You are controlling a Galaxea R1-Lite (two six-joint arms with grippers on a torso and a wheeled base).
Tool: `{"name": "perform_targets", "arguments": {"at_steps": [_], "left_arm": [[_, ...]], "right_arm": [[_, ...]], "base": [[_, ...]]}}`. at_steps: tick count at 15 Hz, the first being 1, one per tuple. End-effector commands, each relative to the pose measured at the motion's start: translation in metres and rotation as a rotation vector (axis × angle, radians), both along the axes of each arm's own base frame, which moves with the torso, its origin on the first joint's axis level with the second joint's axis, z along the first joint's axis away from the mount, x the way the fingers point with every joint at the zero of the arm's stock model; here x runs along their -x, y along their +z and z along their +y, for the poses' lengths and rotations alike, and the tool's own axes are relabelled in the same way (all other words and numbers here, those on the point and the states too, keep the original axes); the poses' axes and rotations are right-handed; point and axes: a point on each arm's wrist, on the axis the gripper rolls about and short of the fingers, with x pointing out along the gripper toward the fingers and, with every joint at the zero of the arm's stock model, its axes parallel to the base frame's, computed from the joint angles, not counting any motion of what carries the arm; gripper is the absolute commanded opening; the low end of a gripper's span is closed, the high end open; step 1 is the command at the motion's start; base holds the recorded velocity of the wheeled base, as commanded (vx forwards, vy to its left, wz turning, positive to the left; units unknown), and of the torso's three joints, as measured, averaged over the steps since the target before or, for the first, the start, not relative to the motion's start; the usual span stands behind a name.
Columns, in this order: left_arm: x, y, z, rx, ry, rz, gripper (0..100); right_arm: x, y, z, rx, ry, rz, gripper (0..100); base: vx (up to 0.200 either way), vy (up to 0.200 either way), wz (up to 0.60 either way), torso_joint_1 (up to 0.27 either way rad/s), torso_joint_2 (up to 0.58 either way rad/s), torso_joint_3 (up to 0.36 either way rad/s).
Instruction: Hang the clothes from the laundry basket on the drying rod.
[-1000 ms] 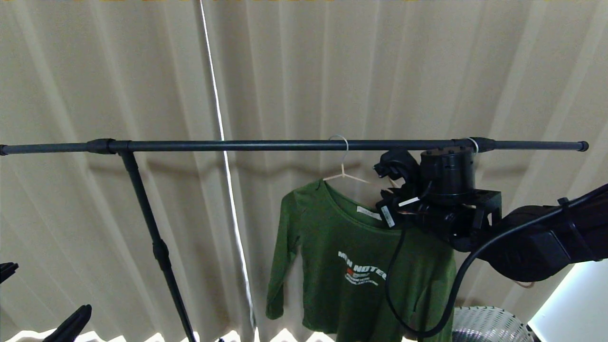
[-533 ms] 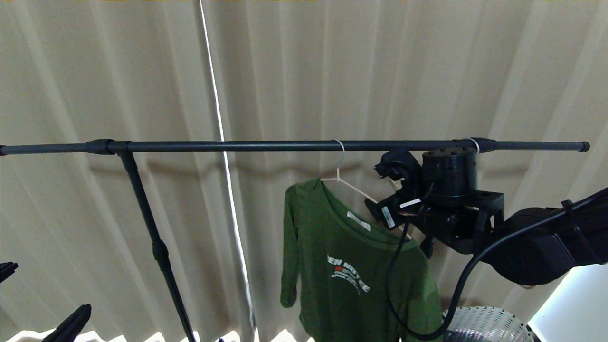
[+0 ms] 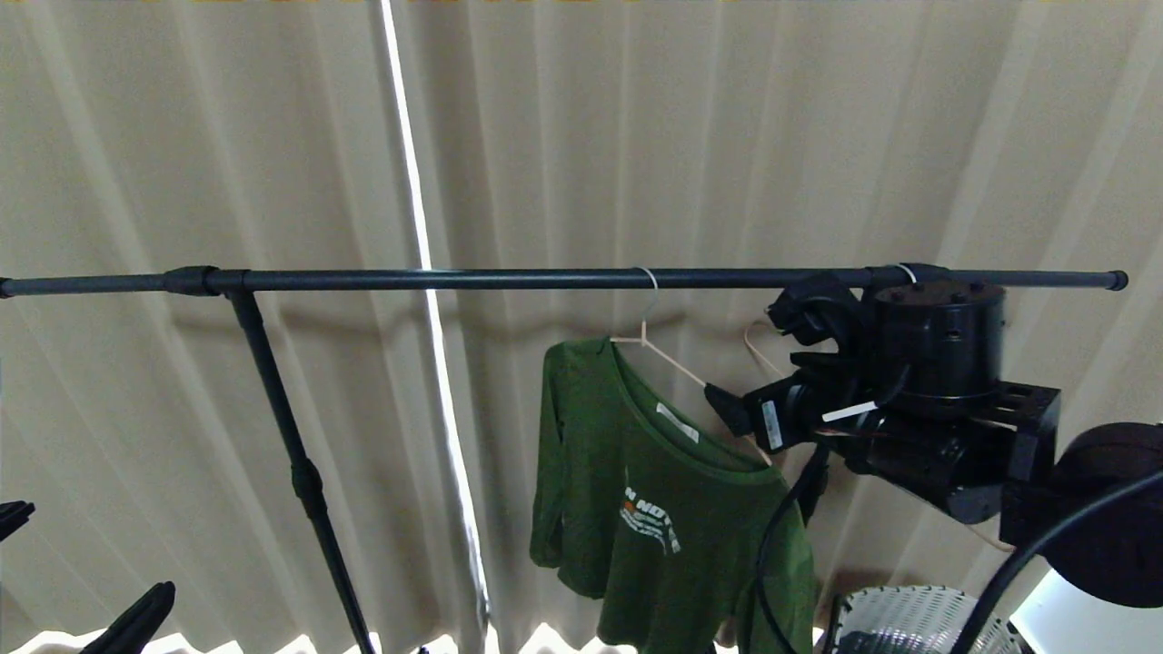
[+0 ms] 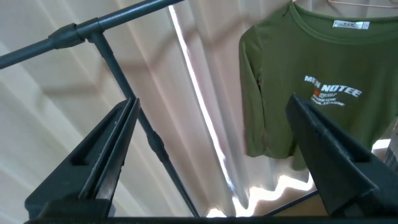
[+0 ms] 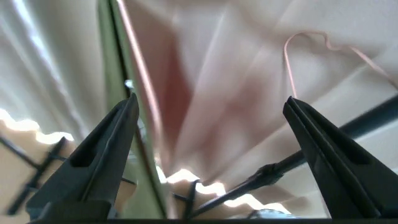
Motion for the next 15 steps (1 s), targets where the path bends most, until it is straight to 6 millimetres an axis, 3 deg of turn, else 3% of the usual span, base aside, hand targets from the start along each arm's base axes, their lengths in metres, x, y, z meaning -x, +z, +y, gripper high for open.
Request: {"name": "perform_targets", "arguments": {"at_steps": [1,2,3,5,8,9,11,15], "left_arm": [[0.000,0.001,0.000,0.000,0.004,-0.002,100],[0.000,0.001,0.000,0.002,0.007,-0.003,100],[0.001,0.000,0.001,0.003,0.014,-0.006,100],[0.003,-0.007,0.003,-0.002,0.066,0.024,100],[0.022,-0.021,0.011,0.012,0.185,0.063,100],[0.024,-0.023,0.011,0.018,0.196,0.067,100],[0.036,-0.035,0.015,0.079,0.305,0.113,100],[0.065,-0.056,0.016,0.200,0.430,0.126,100]], "right_arm": [[0.033,0.024,-0.017,-0.055,0.019,-0.065,100],[0.039,0.027,-0.021,-0.061,0.020,-0.074,100],[0.068,0.035,-0.041,-0.082,0.018,-0.112,100],[0.102,0.033,-0.070,-0.099,-0.008,-0.144,100],[0.151,0.008,-0.119,-0.090,-0.133,-0.172,100],[0.158,0.003,-0.125,-0.084,-0.153,-0.176,100],[0.191,-0.018,-0.146,-0.037,-0.239,-0.179,100],[0.247,-0.052,-0.166,0.029,-0.428,-0.026,100]], "base": [[0.000,0.000,0.00,0.000,0.00,0.000],[0.000,0.000,0.00,0.000,0.00,0.000],[0.000,0.000,0.00,0.000,0.00,0.000],[0.000,0.000,0.00,0.000,0.00,0.000],[0.000,0.000,0.00,0.000,0.00,0.000],[0.000,0.000,0.00,0.000,0.00,0.000],[0.000,0.000,0.00,0.000,0.00,0.000],[0.000,0.000,0.00,0.000,0.00,0.000]]}}
